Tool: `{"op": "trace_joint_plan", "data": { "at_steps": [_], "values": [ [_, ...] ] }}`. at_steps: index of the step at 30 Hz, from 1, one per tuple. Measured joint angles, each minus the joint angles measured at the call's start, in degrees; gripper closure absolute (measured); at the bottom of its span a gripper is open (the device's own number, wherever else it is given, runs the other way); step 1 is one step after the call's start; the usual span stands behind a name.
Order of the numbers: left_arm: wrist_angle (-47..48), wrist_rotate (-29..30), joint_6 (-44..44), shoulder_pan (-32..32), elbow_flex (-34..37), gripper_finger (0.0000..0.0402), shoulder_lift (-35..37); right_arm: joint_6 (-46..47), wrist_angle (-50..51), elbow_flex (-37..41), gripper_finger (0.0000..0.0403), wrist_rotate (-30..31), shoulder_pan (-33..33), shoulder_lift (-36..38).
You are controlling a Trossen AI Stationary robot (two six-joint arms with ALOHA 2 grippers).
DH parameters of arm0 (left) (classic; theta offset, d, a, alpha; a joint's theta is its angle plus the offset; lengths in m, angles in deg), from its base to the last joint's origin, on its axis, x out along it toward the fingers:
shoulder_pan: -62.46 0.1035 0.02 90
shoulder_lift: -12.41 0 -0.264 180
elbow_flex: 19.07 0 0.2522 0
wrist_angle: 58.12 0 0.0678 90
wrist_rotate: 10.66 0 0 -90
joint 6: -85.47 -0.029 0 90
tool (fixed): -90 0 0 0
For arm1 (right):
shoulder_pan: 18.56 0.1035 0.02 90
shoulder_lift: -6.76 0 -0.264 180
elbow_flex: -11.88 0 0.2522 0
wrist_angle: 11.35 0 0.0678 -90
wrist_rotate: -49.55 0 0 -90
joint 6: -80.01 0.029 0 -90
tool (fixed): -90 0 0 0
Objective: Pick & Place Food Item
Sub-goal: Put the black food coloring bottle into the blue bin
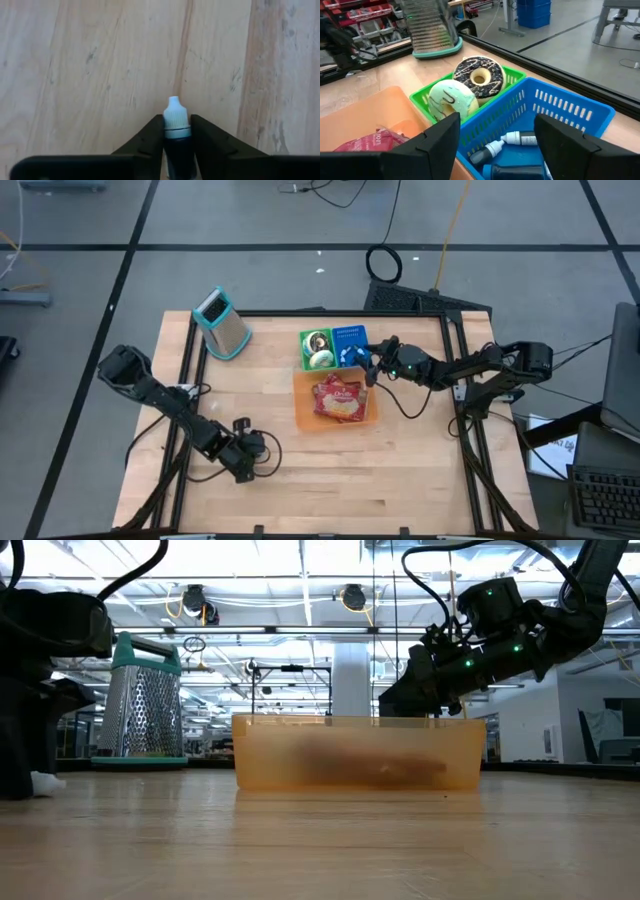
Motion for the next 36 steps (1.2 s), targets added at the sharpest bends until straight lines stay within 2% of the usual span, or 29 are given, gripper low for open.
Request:
{"op": "trace_joint_plan", "data": {
  "at_steps": [3,6,11,14,17,19,21,24,31,36],
  "values": [
    [-0.7,1.1,-1.8,0.7,0.2,0.0322,1.7,-2.0,-0.7,0.0,0.0161,-4.1,0.0,0.0],
    [-1.9,4.9,-3.6,2.3,0.3,0.0327,4.5,-3.4,-2.6,0.0,0.0161,-8.0,0.7,0.0],
    [-8.1,12.0,-6.2,5.4,0.2,0.0319,8.8,-7.1,-7.2,0.0,0.0161,-8.9,4.1,0.0],
    [-15.6,14.0,-9.1,8.0,0.2,0.0321,10.8,-13.7,-10.1,0.0,0.0161,-8.9,7.5,0.0],
    [-25.1,13.9,-8.5,11.3,0.2,0.0326,11.1,-24.7,-12.1,0.0,0.0161,-8.6,11.6,0.0],
    [-32.2,10.9,-8.5,14.0,0.1,0.0326,11.1,-32.9,-12.7,0.0,0.0161,-8.5,14.5,0.0],
    [-38.1,4.6,-9.0,16.9,0.0,0.0326,10.7,-39.7,-13.3,0.0,0.0161,-8.6,17.4,0.0],
    [-43.9,-3.3,-9.1,20.6,0.0,0.0325,9.7,-44.8,-13.3,-1.5,0.0161,-8.6,21.1,0.0],
    [-47.6,-14.0,-7.0,26.7,-0.2,0.0326,8.3,-45.0,-5.2,-8.9,0.0161,-8.5,27.1,0.0],
    [-47.9,-19.6,-7.0,27.8,-2.9,0.0327,6.6,-44.9,-1.5,-12.1,0.0161,-8.6,28.7,-0.5]
  ]
}}
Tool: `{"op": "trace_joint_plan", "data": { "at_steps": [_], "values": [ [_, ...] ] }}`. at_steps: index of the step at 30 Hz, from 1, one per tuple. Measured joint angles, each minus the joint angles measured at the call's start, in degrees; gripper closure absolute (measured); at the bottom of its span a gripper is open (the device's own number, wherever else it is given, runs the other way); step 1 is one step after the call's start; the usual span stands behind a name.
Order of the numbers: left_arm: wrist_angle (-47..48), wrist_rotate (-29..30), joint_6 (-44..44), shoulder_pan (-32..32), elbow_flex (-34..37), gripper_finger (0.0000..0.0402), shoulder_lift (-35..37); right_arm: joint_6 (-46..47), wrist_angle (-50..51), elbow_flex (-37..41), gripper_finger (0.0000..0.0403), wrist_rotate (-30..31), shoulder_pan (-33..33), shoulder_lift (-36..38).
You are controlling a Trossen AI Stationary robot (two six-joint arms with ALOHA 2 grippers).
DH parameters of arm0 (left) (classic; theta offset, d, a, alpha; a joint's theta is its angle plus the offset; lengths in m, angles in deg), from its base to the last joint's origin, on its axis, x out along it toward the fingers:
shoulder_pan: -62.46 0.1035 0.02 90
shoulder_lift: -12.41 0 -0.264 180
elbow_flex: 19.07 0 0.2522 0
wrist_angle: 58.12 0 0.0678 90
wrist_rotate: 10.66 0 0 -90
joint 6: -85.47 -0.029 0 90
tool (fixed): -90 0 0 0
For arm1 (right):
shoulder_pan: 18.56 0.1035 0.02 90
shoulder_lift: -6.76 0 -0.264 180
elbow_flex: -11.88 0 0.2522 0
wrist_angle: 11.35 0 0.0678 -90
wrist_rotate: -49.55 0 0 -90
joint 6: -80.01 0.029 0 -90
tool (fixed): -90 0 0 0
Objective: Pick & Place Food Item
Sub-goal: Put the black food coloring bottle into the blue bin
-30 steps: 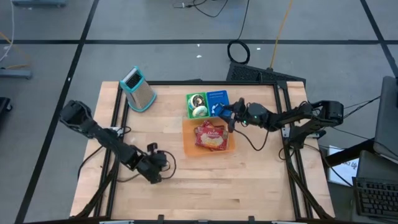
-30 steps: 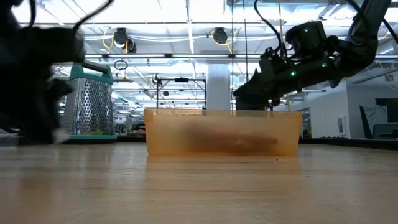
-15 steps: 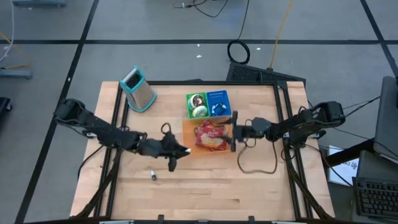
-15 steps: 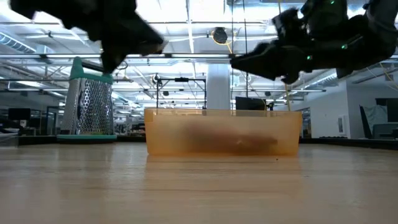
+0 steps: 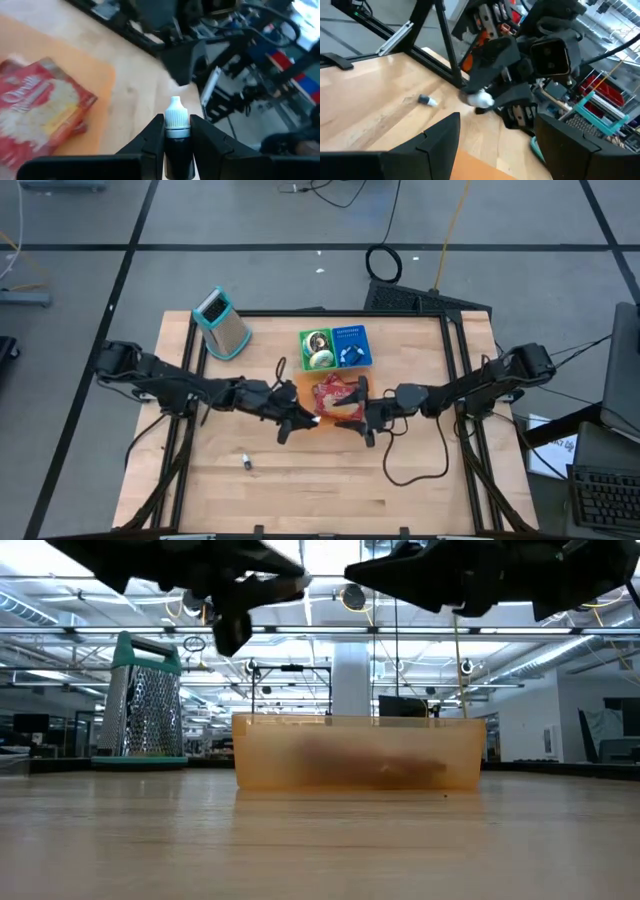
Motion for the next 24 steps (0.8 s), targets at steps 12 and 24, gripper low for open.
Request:
{"op": "trace_joint_plan", "data": {
  "at_steps": [12,24],
  "values": [
    [3.7,-4.1,-3.4,1.8,-11.7,0.0326,-9.2,-0.2,-3.0,-0.5,0.0161,-0.6,0.8,-2.5],
    [4.7,-14.8,-1.7,6.7,-19.4,0.0324,-15.4,-2.0,-2.3,-0.5,0.0171,-1.7,1.4,-2.4]
  ]
}}
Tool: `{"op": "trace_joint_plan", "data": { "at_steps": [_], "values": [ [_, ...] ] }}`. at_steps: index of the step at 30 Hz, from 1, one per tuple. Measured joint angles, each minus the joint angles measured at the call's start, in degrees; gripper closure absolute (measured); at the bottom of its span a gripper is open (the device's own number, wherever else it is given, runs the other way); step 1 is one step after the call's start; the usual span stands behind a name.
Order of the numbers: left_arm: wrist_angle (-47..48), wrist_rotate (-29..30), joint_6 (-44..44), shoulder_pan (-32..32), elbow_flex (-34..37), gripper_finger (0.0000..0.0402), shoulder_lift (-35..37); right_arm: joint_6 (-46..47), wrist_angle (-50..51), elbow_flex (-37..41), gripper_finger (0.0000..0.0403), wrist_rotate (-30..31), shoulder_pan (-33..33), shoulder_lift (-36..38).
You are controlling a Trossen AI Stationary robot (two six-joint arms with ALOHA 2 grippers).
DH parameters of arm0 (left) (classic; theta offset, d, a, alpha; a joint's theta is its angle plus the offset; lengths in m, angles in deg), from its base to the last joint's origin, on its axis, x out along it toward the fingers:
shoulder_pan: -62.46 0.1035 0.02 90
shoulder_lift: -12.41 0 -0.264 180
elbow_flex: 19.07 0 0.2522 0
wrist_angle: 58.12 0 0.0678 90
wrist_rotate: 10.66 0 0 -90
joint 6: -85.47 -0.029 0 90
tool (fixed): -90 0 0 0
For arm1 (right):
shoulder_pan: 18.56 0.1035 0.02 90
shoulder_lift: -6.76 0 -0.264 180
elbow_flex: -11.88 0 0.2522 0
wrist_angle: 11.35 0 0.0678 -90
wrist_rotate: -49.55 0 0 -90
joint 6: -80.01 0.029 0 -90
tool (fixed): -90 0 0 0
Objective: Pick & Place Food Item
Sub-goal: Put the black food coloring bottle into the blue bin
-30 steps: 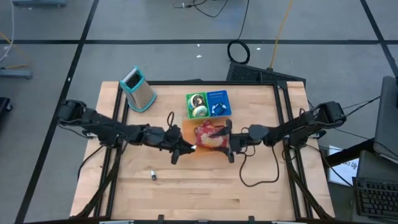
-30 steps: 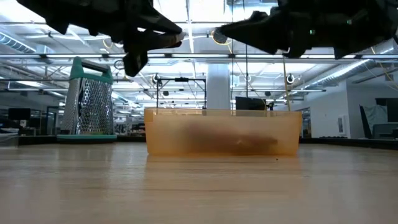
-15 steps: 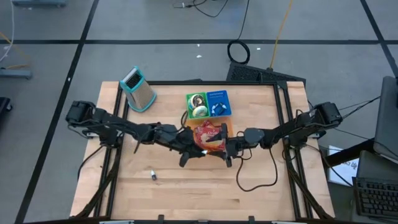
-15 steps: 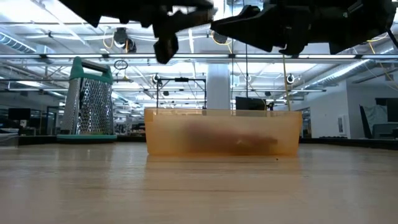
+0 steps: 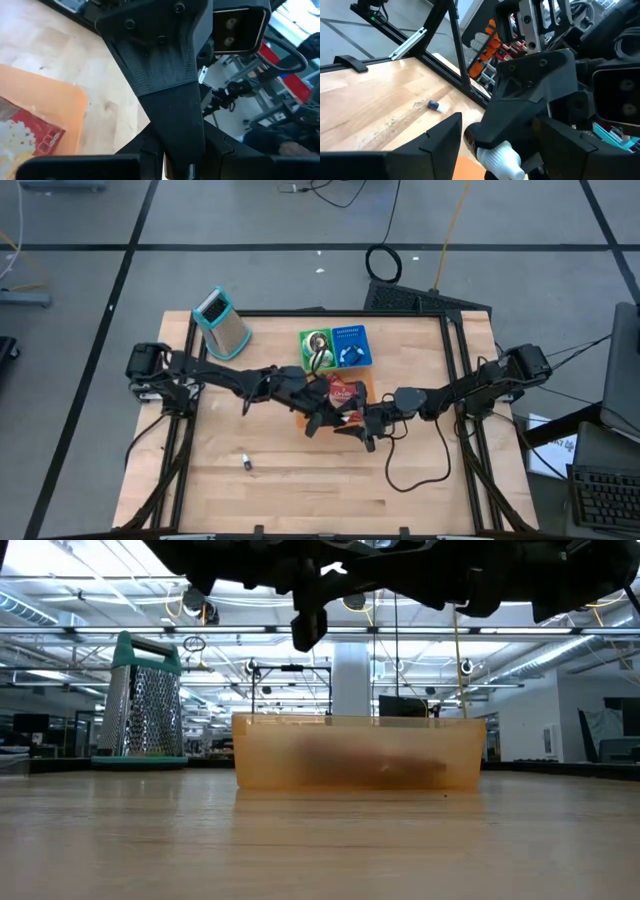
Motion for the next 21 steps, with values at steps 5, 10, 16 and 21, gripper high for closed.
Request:
{"op": "trace_joint_plan", "data": {
  "at_steps": [5,10,16,21],
  "values": [
    [0.2,-1.9,0.2,0.5,0.0,0.0328,0.3,-1.3,0.8,0.0,0.0201,0.1,0.0,0.0],
    [0.6,-1.7,0.0,0.4,0.0,0.0328,0.4,-1.3,1.3,0.0,0.0237,0.3,0.0,0.0],
    [-0.7,-1.7,-0.6,0.8,0.0,0.0318,0.4,-1.3,1.1,0.0,0.0276,0.6,-0.1,0.0],
    [-0.7,-1.9,-3.0,1.6,0.0,0.0316,0.9,-1.9,0.9,0.0,0.0289,1.0,-0.1,0.1]
  ]
}}
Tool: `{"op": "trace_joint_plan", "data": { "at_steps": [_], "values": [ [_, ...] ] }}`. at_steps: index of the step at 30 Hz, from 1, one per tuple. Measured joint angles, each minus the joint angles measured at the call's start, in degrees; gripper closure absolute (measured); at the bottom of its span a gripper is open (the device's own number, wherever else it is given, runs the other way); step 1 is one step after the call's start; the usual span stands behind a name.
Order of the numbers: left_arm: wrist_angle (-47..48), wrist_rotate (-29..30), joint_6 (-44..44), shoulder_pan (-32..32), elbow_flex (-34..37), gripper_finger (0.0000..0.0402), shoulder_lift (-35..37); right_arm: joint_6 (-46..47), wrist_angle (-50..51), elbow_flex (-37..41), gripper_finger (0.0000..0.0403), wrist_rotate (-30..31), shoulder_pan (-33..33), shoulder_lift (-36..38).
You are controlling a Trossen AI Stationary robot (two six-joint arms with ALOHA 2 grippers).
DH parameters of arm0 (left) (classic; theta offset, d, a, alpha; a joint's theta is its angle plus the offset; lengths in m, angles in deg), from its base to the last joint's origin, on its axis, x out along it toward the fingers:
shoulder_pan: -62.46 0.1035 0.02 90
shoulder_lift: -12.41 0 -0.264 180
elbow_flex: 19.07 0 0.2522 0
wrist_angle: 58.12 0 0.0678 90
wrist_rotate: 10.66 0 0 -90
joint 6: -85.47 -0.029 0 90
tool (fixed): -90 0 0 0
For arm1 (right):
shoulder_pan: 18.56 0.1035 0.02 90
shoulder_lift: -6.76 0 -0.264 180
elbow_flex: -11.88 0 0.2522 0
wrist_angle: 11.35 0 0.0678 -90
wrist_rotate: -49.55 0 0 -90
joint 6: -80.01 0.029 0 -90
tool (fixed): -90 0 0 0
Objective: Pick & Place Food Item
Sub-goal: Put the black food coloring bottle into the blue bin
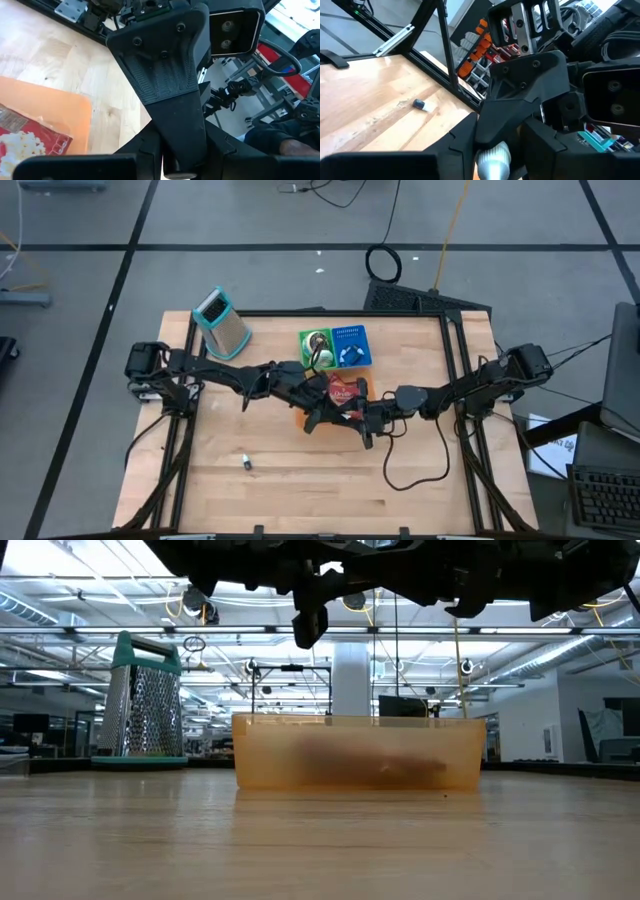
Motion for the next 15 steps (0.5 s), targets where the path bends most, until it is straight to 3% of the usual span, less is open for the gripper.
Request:
{"op": "trace_joint_plan", "data": {
  "at_steps": [15],
  "values": [
    [2.9,-0.1,-2.9,1.4,0.0,0.0315,7.2,-2.4,-0.1,-0.1,0.0300,2.2,0.0,-0.1]
  ]
}}
